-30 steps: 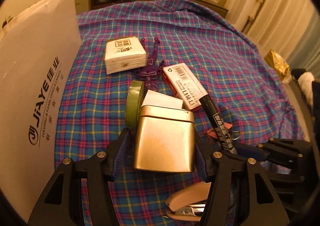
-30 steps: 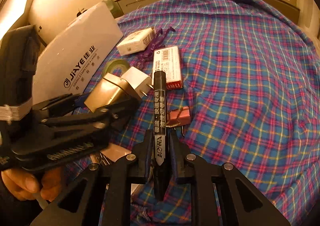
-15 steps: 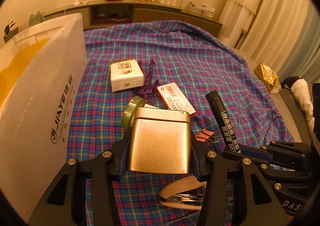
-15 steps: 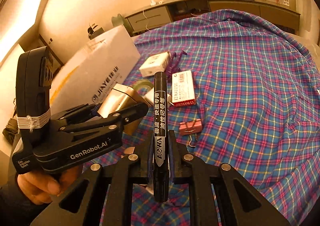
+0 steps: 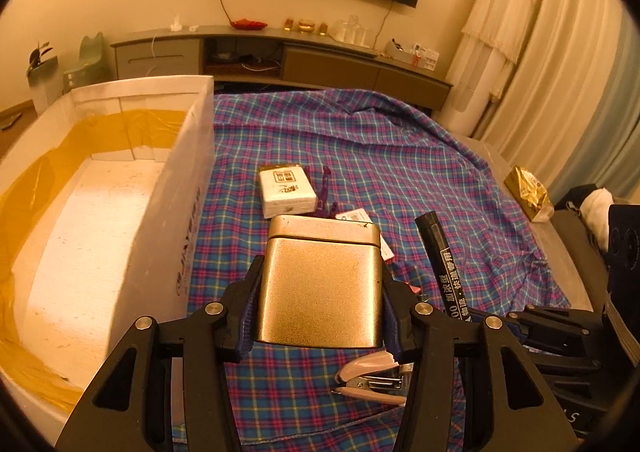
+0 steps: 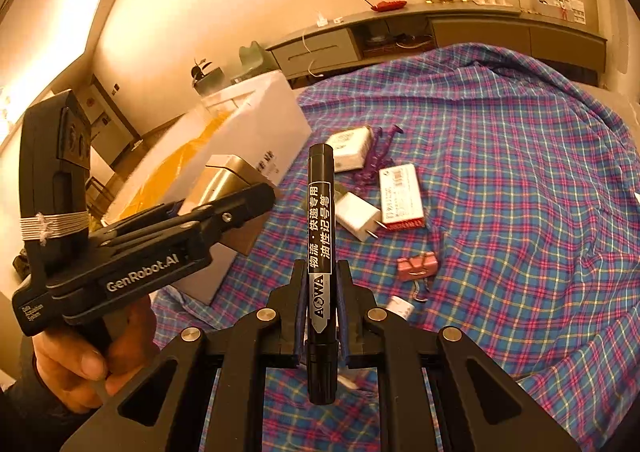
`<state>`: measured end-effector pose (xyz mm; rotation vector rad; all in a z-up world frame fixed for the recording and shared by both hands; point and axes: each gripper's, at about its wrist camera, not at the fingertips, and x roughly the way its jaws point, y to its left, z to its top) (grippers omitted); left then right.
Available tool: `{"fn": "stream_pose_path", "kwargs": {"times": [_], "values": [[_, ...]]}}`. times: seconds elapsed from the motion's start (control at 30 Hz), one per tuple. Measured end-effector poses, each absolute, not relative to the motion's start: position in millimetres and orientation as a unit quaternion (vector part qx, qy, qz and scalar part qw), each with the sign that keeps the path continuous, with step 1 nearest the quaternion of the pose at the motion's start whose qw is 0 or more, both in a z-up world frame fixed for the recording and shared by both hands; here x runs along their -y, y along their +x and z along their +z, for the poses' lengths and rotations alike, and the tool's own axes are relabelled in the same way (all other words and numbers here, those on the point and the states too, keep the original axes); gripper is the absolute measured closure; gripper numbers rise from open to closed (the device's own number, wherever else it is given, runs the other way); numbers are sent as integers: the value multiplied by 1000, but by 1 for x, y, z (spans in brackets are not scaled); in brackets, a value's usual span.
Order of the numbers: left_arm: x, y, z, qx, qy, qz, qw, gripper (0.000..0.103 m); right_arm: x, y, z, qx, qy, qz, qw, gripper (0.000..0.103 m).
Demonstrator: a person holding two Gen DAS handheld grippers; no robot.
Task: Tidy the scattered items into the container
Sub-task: 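Carry the gold tin and black marker over the white box with both tools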
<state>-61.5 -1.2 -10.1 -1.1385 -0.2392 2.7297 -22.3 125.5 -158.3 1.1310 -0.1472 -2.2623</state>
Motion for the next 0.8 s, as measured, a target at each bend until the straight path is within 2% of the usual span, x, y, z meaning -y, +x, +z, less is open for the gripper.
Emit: {"fn": "stream_pose_path", "kwargs": {"times": [0.6,0.8], "values": [[68,-32,34,125,-325,936,54,51,-88,14,-124,16,378,-868,322,89],[90,-32,45,134,-317,938,45,51,-82,15,-111,33,380,-864,327,89]]}}
